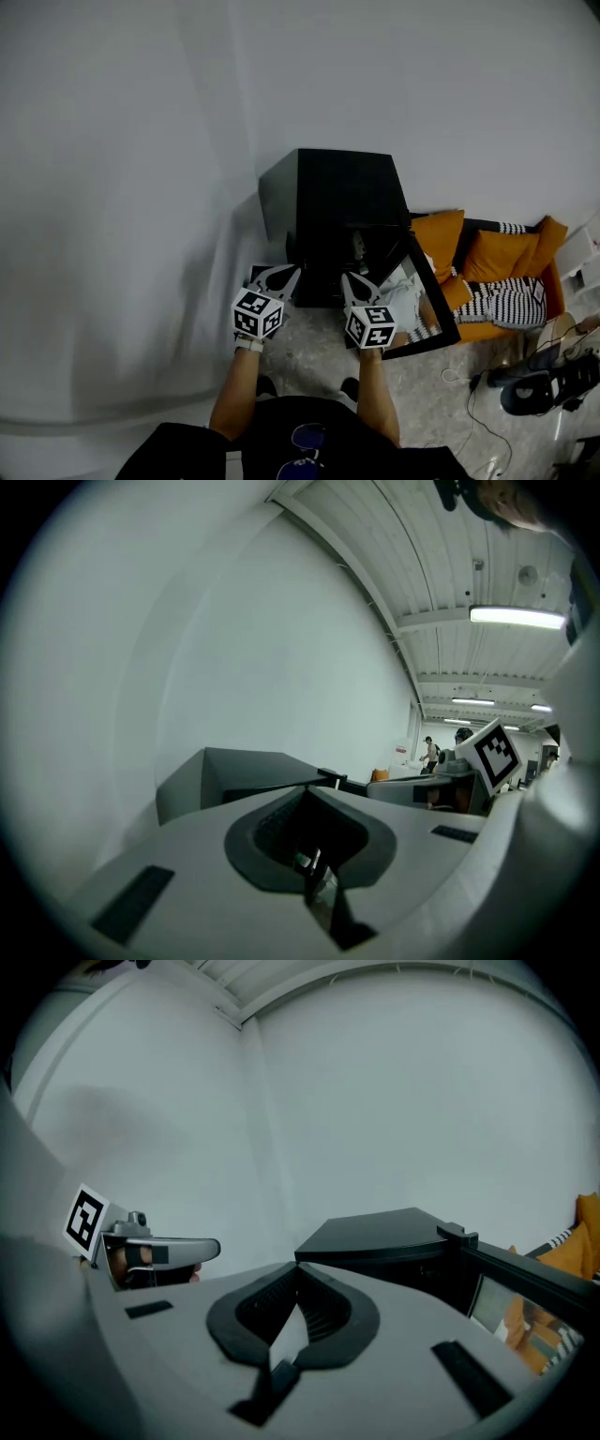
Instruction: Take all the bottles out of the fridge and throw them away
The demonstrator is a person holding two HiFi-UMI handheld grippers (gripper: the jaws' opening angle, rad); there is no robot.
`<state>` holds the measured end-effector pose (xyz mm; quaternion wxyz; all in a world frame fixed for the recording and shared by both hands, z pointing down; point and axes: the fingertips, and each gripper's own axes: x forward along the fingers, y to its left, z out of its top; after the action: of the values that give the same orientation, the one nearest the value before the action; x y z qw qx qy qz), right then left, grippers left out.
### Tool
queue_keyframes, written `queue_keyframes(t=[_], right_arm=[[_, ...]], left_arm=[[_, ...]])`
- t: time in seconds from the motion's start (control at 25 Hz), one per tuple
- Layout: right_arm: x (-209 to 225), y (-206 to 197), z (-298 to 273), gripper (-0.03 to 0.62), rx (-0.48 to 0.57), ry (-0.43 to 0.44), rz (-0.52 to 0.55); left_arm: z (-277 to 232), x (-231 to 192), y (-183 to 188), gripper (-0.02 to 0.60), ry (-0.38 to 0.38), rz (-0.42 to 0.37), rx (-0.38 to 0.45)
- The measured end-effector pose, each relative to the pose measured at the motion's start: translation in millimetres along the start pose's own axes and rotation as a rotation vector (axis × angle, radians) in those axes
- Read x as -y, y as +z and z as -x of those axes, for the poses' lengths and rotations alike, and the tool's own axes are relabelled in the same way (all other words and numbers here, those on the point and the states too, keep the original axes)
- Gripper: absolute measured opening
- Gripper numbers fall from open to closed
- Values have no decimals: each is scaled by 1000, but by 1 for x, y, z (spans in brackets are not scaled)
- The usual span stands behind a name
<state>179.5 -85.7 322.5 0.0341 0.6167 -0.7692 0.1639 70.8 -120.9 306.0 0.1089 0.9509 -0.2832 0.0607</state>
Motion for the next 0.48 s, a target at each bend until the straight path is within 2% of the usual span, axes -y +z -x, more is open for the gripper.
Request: queue_keyframes(t=[0.48], right_arm=[[44,-9,22,8,-33,31,15]], left_arm=[[-29,32,-6,6,50,24,12]])
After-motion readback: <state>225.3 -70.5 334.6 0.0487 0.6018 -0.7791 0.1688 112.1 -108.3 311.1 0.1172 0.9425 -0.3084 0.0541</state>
